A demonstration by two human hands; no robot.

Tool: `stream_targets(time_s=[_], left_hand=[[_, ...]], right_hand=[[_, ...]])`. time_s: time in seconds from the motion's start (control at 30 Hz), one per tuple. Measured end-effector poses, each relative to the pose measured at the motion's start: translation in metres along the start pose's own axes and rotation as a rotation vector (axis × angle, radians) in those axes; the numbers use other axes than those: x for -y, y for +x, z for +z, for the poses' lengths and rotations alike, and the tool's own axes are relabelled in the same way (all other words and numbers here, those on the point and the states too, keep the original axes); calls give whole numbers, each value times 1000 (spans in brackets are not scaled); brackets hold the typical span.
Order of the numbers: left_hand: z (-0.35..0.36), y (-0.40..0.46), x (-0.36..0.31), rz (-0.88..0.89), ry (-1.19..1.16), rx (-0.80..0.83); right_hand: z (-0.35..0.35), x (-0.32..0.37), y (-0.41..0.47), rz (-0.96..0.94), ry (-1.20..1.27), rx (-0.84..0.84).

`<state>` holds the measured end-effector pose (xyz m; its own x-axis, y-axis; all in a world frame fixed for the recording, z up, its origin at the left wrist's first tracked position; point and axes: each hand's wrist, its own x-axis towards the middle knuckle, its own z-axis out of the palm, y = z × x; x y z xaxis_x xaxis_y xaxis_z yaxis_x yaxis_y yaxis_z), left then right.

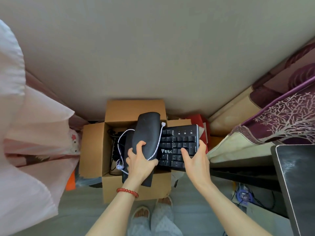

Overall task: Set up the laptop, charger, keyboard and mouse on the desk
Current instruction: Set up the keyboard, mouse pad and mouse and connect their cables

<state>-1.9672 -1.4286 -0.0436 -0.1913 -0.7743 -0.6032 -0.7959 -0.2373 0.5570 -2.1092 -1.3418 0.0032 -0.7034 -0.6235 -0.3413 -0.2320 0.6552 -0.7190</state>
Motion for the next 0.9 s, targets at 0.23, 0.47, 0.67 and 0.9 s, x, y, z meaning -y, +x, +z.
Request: stream_targets(time_s=[0.23,0.47,0.67,0.9], left_hand=[[-1,32,7,-72,-47,178],[-2,39,1,52,-70,124],[-8,33,-6,103,-80,63],[-17,8,-23,235,26,-170]], right_hand=[[2,-12,-8,0,-15,3],[4,-8,-16,-73,-286,-65],[8,11,-21,-164,-395,-135],[8,39,-27,-248,-214,-112]])
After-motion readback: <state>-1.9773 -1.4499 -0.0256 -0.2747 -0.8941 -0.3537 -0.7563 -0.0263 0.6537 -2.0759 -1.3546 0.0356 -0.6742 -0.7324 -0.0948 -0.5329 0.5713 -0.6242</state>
